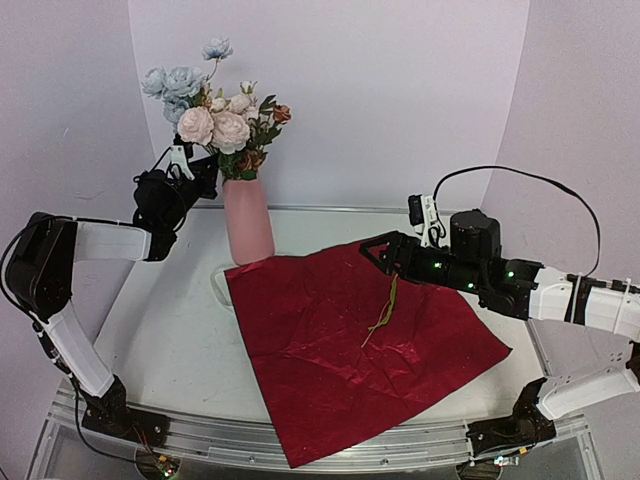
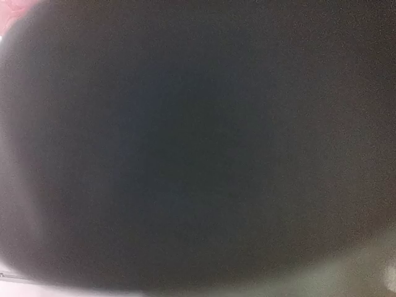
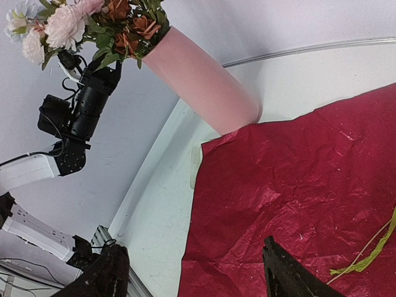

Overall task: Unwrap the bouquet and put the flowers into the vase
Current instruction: Insert the fake flower into the vase, then pick up the fake flower from the wrapping paper.

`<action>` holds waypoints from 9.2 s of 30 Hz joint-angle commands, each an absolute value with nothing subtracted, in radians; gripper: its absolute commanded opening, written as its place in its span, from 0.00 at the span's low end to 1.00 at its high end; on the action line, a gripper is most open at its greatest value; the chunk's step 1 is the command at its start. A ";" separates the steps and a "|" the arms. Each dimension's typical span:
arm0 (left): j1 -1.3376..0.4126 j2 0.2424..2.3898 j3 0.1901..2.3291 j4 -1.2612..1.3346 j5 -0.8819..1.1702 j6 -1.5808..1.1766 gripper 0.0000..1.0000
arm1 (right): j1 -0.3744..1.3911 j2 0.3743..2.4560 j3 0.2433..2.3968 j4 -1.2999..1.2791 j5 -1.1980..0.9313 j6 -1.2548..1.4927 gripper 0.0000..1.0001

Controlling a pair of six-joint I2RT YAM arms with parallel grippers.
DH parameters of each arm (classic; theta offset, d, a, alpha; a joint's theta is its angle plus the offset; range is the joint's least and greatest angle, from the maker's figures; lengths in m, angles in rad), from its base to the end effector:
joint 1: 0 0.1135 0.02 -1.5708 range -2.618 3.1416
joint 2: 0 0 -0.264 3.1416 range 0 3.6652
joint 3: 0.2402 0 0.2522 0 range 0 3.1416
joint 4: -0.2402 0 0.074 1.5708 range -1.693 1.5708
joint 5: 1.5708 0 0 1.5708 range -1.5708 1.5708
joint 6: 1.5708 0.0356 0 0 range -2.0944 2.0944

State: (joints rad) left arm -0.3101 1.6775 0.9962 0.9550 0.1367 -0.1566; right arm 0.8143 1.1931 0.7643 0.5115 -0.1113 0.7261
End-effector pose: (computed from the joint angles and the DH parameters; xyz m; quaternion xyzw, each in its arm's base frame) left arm 0.3617 -0.1210 0.2979 0.1005 0.5967 -0.2240 0.7640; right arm 0.1889 0.2059 0.3206 -0.0707 0.6738 0.5385 0.5010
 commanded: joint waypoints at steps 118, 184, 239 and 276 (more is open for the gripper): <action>-0.573 1.126 0.667 0.149 0.029 -0.489 0.84 | 0.615 1.921 1.234 -0.207 0.218 0.943 0.54; -1.052 1.674 1.019 0.149 -0.023 -0.552 0.84 | 0.661 1.523 0.821 0.237 -0.129 0.988 0.56; -1.052 1.572 1.041 0.042 -0.135 -0.442 0.85 | 0.600 1.856 1.380 0.159 0.094 0.820 0.00; -1.094 1.768 1.331 0.170 0.182 -0.594 0.56 | 0.672 1.348 0.912 0.937 -0.287 0.821 0.00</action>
